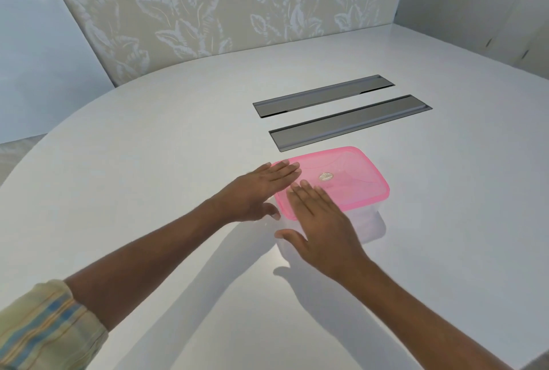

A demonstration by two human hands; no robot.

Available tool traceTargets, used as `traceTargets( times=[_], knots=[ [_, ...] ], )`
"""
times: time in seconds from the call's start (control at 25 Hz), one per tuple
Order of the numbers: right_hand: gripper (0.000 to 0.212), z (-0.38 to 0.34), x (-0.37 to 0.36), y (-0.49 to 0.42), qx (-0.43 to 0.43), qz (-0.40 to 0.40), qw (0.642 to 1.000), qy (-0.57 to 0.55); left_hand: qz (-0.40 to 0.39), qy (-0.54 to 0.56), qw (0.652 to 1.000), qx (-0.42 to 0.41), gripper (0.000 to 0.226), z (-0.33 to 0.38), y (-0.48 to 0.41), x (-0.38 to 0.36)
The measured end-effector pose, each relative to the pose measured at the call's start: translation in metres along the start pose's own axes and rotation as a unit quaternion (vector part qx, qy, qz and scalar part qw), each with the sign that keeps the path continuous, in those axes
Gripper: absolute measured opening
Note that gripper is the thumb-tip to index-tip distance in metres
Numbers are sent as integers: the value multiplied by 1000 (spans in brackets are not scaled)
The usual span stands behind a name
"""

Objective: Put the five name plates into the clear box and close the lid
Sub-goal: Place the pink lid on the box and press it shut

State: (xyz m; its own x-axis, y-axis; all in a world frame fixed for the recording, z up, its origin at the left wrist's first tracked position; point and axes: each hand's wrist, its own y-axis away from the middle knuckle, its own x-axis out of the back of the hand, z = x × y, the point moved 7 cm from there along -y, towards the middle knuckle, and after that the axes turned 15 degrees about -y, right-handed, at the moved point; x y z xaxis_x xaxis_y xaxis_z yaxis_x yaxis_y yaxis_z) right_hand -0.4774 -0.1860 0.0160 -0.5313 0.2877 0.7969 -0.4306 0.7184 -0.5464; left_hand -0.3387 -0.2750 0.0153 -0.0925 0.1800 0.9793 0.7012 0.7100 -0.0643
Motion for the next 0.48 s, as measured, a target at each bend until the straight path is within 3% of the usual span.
traceTargets(
  times=[0.16, 0.48],
  knots=[
    [54, -8, -15, 7, 1, 39, 997, 69, 67, -22, 997, -20, 85, 2, 4, -7],
    [39, -15, -27, 17, 2, 108, 988, 107, 134, -1, 989, -60, 70, 0, 8, -2]
  ],
)
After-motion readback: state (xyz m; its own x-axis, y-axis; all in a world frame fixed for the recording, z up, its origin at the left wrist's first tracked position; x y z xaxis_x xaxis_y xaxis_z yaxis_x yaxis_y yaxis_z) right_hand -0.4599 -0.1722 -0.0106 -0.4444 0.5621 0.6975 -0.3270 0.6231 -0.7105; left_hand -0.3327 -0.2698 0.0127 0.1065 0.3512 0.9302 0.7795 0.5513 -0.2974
